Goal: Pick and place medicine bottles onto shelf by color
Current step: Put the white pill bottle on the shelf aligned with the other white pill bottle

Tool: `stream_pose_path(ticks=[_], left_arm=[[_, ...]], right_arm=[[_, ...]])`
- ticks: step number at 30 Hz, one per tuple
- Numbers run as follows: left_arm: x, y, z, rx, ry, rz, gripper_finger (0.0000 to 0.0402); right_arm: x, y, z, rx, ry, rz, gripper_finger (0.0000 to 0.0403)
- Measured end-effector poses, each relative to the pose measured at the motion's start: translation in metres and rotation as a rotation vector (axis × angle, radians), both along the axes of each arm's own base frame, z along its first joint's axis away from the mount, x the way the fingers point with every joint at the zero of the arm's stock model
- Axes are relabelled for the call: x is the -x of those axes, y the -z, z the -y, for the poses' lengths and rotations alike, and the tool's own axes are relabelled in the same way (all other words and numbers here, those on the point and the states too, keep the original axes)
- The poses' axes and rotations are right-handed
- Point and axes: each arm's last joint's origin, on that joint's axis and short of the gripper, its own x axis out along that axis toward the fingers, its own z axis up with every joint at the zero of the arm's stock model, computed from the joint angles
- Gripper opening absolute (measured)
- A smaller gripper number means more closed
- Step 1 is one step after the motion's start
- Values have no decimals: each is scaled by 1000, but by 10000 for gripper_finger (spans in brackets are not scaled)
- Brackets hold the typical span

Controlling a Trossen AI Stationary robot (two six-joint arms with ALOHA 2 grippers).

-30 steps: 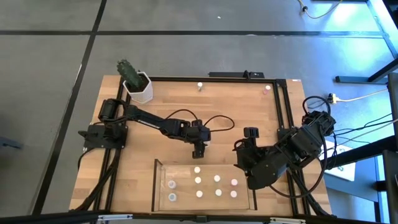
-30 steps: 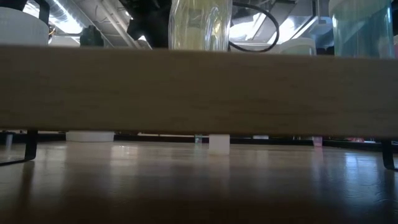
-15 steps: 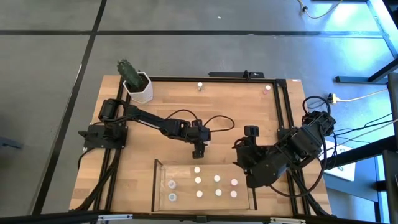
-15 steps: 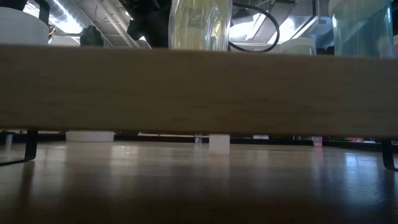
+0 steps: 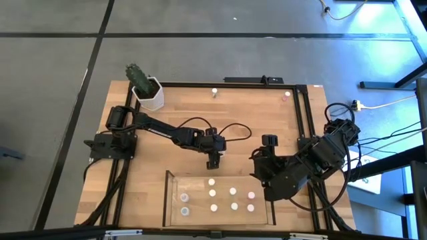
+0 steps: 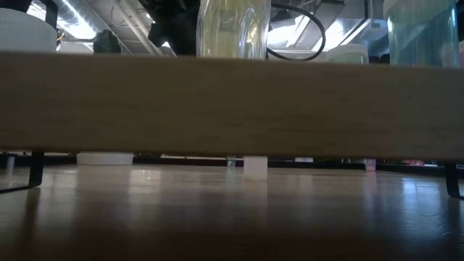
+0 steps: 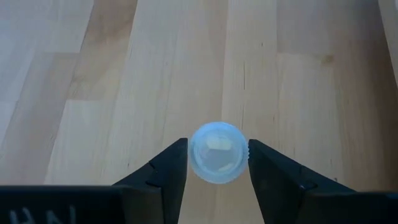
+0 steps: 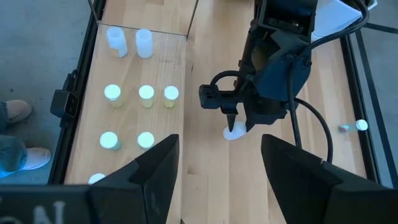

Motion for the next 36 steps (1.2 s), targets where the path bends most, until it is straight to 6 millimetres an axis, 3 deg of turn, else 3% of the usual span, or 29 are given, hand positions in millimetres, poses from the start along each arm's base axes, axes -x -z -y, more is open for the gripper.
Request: stream_pose_path(ticks=[14,22,36], left_arm=[[0,0,0,-11,18,-3,155],[0,0,0,-17,14,-1,119],[0,0,-1,-21,11,-1,117]], right_arm=[[0,0,0,0,0,0,229],[0,0,0,0,0,0,229],[0,0,0,-2,3,0,229]])
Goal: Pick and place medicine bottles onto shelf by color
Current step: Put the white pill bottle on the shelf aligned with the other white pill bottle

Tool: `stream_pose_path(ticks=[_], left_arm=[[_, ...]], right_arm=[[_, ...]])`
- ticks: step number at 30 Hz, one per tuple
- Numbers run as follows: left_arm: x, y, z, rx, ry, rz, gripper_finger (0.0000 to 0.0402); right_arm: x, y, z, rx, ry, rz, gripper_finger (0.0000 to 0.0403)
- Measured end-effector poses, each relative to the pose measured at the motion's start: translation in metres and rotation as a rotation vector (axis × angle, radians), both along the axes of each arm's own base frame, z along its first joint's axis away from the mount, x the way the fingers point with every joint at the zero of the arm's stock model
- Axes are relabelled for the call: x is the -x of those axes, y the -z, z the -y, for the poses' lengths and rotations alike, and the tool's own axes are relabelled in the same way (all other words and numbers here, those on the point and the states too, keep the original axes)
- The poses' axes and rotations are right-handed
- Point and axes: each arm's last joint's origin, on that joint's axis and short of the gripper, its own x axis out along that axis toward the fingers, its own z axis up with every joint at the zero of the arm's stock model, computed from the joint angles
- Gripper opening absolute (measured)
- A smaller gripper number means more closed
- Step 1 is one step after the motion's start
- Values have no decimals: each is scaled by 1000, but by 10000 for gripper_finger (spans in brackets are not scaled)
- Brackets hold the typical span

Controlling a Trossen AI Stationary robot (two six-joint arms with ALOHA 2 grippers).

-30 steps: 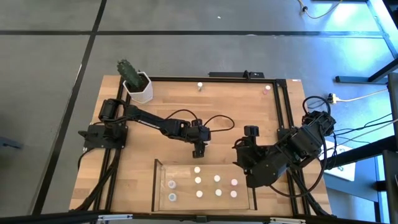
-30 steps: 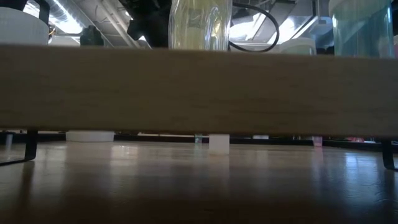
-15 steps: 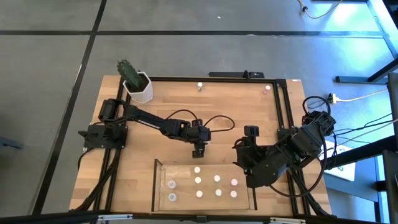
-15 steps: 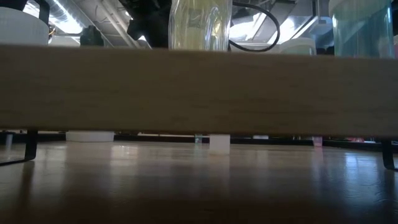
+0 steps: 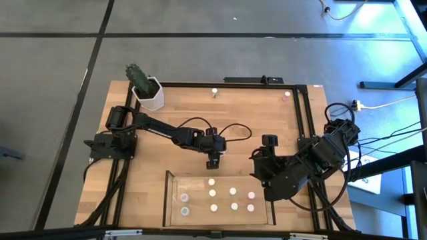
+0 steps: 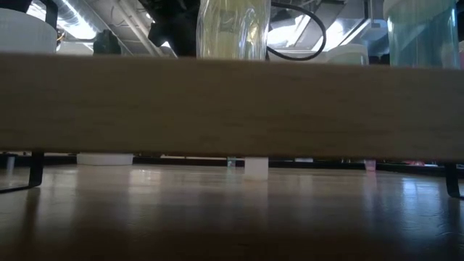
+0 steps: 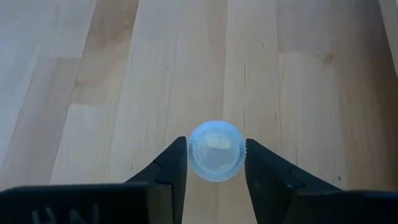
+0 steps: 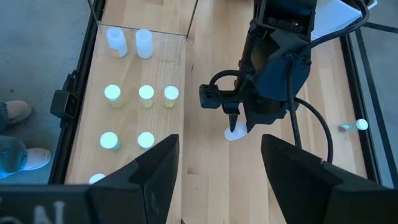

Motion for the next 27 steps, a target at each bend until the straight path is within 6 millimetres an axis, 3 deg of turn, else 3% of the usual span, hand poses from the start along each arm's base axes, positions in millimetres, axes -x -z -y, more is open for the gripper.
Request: stream_pose_path(ticks=[6,27], left_arm=[[4,-6,-1,0,-1,-6,116],[42,-75,-1,30,-36,46,118]], right_arm=[[0,0,0,0,0,0,229],[0,0,0,1,-1,-1,229]])
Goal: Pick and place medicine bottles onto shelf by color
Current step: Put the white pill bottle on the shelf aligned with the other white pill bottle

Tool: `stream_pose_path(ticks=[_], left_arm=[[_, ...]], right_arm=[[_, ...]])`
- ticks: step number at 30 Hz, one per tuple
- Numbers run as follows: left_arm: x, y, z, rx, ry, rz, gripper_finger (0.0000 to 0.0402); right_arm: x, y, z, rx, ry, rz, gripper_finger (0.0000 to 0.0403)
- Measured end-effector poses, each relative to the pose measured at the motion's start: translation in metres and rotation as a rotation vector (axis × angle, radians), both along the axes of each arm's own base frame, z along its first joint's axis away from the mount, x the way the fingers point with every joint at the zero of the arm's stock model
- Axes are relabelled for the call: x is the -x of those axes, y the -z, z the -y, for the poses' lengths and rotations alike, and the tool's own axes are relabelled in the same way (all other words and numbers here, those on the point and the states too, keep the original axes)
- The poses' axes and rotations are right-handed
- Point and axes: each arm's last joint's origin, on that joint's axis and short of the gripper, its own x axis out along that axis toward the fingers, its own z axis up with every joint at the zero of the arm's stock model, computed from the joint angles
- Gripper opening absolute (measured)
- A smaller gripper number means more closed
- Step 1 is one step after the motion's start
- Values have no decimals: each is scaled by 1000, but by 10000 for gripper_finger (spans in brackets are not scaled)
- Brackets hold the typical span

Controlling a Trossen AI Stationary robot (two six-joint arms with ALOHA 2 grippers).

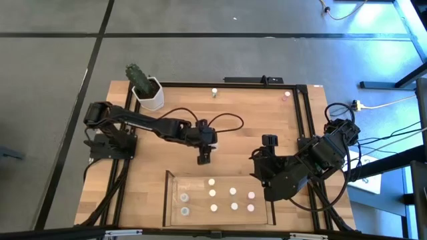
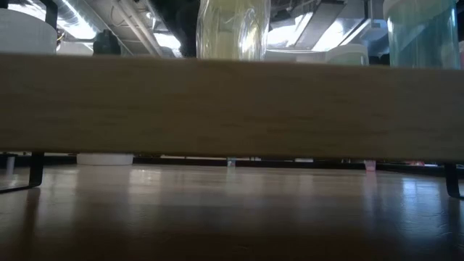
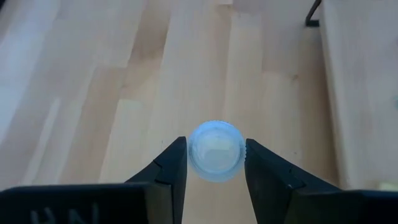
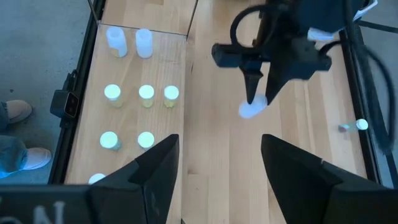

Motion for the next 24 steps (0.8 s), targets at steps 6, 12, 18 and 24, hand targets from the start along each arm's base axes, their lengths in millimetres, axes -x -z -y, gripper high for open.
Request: stream_pose_path(ticks=[6,12,18,24], left_arm=[[15,-17,9,6,21,8,120],[30,-31,26,15,45,18,120],[45,-37,44,33,40,-7,121],[52,-36,66,57,51,-14,121]], right_arm=[[0,0,0,-2,1,0,229],[0,0,0,-2,1,0,229],[0,0,0,-4,2,0,229],[0,0,0,-6,2,0,229]])
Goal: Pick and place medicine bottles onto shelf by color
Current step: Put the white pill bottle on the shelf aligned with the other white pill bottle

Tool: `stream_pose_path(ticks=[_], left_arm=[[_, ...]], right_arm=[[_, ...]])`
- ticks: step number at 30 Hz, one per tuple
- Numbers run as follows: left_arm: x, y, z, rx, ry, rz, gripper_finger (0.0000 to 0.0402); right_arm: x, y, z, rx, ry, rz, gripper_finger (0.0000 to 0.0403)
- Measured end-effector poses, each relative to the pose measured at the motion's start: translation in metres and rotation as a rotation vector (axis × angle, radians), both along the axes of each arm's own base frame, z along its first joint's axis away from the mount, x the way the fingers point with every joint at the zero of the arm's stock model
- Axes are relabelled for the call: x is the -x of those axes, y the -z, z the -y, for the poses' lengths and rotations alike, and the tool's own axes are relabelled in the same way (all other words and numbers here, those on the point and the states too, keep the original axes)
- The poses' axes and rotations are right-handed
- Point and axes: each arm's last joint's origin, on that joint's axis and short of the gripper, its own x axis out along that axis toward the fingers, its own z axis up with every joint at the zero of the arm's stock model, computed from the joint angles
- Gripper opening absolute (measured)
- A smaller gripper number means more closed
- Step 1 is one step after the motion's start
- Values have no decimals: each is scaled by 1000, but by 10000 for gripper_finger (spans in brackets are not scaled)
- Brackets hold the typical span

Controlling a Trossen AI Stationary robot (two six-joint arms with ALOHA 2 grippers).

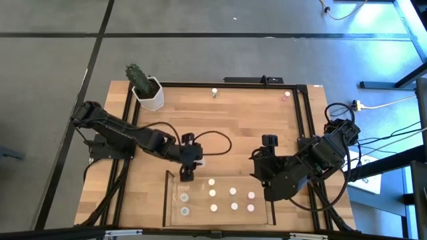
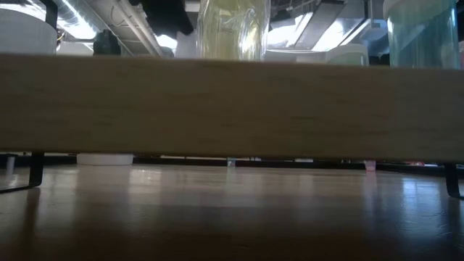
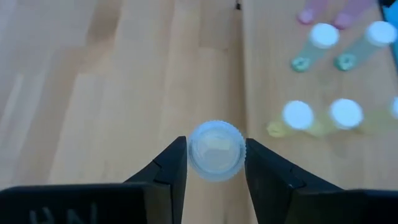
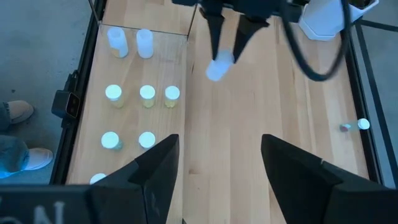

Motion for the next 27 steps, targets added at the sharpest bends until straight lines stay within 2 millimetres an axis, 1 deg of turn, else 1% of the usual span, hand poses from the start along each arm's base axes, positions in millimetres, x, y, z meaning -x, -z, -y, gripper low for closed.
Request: stream_pose_path(ticks=[5,10,15,22,27], left_arm=[[6,0,17,41,7,1,121],[16,2,35,67,24,-32,122],[25,3,49,84,43,-52,122],[32,4,60,86,33,-52,122],[31,4,59,74,35,-48,122]], right_arm=[[0,0,0,1,0,1,229],[0,0,0,0,2,2,229],[0,0,0,-1,2,4,229],[0,0,0,-1,2,5,229],[0,0,0,-1,2,5,229]])
